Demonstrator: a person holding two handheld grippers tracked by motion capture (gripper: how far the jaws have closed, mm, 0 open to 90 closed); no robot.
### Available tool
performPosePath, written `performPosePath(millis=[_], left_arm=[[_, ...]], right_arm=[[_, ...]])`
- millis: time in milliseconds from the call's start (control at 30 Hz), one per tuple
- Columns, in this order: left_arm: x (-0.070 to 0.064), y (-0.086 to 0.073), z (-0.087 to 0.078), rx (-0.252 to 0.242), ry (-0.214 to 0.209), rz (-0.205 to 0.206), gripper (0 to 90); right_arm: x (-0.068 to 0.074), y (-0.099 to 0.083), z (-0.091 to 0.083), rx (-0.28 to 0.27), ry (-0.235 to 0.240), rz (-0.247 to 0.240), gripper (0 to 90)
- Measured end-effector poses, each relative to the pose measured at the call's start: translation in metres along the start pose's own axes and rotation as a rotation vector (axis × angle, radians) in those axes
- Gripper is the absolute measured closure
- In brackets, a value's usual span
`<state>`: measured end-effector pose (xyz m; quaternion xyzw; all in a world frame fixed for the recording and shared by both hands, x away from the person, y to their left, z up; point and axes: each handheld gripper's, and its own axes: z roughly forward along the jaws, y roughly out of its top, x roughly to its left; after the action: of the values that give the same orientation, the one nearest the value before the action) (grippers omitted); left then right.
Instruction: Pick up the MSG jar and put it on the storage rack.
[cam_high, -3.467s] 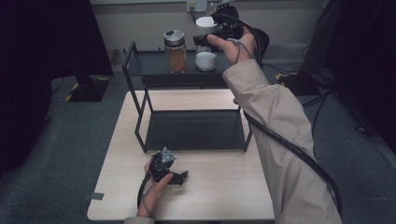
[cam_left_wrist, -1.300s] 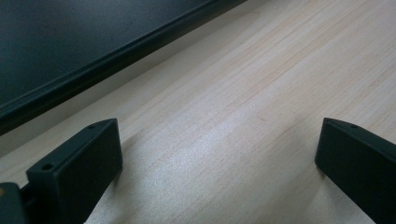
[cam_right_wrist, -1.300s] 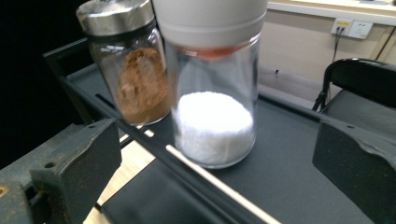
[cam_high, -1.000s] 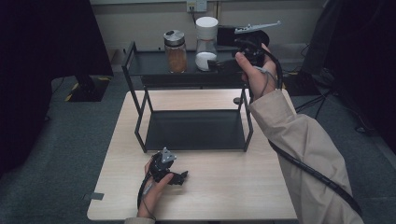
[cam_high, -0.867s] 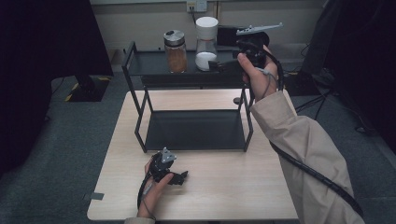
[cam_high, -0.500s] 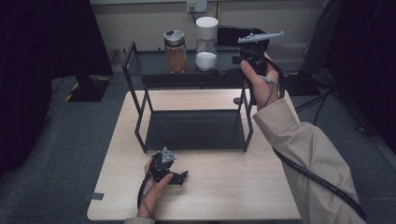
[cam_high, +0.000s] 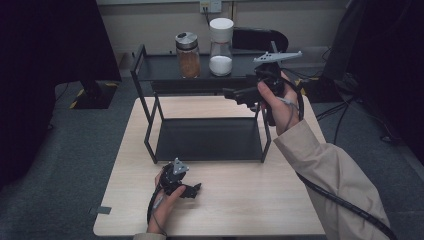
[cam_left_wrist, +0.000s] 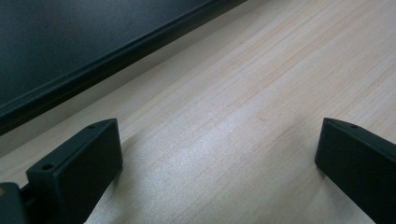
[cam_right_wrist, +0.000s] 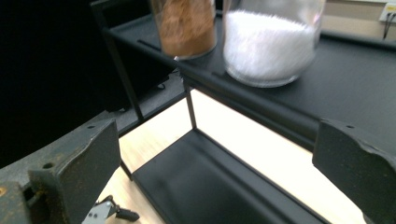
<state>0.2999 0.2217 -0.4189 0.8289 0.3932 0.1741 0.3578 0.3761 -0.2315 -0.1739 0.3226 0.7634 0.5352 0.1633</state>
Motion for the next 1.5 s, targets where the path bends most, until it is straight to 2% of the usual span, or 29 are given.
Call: performPosePath(millis=[900, 1500], left_arm=[[0.0, 0.0, 0.0, -0.002, 0.001, 0.0, 0.0], [0.0, 0.0, 0.0, 0.0, 0.001, 0.002, 0.0]], right_arm=[[-0.003, -0.064, 0.016, 0.024, 0.066, 0.012, 0.0], [-0.01, -0.103, 0.023, 0.045, 0.097, 0.047, 0.1]])
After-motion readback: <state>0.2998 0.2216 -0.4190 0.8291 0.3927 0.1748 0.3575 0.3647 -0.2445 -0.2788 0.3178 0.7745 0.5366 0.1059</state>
